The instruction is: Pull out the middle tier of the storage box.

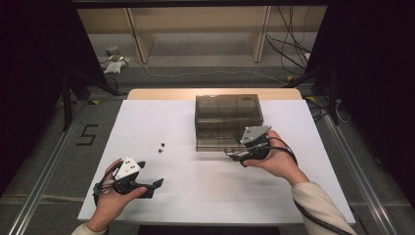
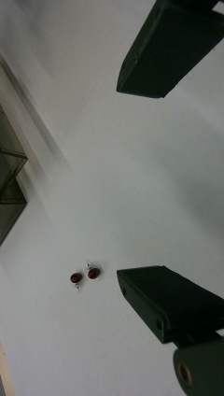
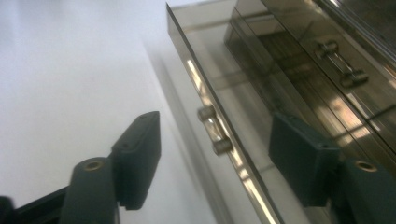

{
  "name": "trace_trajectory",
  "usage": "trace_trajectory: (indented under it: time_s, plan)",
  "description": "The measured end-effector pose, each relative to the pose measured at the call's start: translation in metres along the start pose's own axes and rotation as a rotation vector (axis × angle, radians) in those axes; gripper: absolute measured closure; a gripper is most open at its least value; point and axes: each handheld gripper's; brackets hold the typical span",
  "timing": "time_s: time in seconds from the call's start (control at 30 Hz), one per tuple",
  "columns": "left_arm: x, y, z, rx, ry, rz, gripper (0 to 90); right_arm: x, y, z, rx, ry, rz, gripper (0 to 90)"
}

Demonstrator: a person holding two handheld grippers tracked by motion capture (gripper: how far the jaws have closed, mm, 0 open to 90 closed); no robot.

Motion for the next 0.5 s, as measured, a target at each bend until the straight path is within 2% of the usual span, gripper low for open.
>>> trace_trajectory:
  time_s: [0.1,0.13,0.17,0.2,0.37,0.5]
  plan:
    - [0.000,0.000,0.000,-0.003,0.001,-0.001,9.1,0.001,-0.001,0.005,0.010,-0.003,-0.023,33.3]
    - [0.000,0.000,0.000,-0.002,0.001,-0.001,9.0,0.003,-0.002,0.011,0.021,-0.007,-0.033,29.2]
    - [0.000,0.000,0.000,-0.002,0.001,-0.001,9.0,0.003,-0.002,0.011,0.021,-0.007,-0.033,29.2]
    - [0.000,0.000,0.000,0.000,0.003,0.002,8.9,0.005,-0.002,0.016,0.017,0.005,-0.044,28.8]
    - [0.000,0.001,-0.001,-0.001,0.006,-0.001,8.5,0.012,-0.003,0.029,0.047,0.009,-0.118,28.2]
    - [0.000,0.001,-0.001,0.003,0.011,0.001,8.2,0.017,-0.005,0.037,0.048,0.001,-0.126,28.5]
Point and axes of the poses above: each handheld gripper's, and its own axes: x roughly forward along the jaws, y roughly out of its underside, z roughly to its left, and after that the axes turned 1 degree about -y, right-handed
